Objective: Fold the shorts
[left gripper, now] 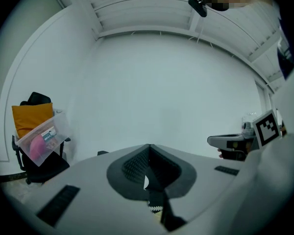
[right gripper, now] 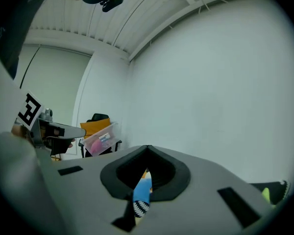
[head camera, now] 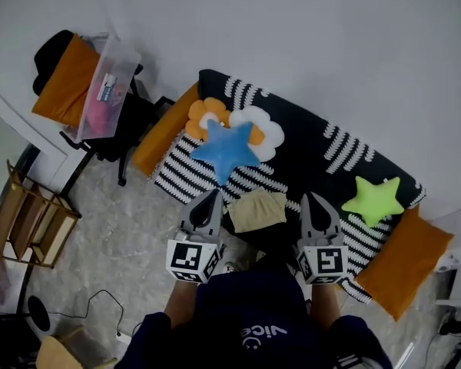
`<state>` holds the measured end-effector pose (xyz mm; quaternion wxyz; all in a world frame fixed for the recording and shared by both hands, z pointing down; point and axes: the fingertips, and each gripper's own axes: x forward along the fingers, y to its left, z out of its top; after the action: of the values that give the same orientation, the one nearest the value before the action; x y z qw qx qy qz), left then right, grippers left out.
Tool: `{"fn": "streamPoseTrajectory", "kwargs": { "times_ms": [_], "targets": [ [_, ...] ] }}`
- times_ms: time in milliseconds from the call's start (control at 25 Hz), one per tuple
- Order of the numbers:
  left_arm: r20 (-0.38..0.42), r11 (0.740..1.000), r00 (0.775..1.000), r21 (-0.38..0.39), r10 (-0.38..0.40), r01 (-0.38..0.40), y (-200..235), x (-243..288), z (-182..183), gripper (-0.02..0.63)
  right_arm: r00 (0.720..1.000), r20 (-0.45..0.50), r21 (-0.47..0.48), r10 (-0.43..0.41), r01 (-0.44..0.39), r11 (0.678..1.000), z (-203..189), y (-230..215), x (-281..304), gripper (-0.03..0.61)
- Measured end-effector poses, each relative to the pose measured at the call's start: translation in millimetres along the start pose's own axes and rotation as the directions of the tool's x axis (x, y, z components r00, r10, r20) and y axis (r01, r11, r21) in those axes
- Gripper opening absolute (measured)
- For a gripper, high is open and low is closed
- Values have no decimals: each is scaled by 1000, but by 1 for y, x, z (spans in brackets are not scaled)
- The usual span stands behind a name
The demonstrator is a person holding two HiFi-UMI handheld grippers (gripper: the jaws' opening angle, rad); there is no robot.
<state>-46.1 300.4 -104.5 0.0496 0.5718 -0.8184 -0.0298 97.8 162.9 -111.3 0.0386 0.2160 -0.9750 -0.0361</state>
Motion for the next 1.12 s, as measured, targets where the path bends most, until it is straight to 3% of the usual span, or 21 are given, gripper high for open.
{"fn": "streamPoseTrajectory", "kwargs": {
  "times_ms": [400,640,1120],
  "targets": [
    [-49,998,999,60,5,-2,-5,-10,-14,2,1000,-4,-82,-11,11,997,-4,14,-15,8],
    [-37,1000,999,9,-7,7,-11,-14,-16,2,1000,-13,-112,-12,10,994,-12,15,-20,8],
    [-31,998,999,59,26,-25,-9,-22,-20,2,1000,-7,-125,-10,9,992,-17,18,-25,8]
  ]
}}
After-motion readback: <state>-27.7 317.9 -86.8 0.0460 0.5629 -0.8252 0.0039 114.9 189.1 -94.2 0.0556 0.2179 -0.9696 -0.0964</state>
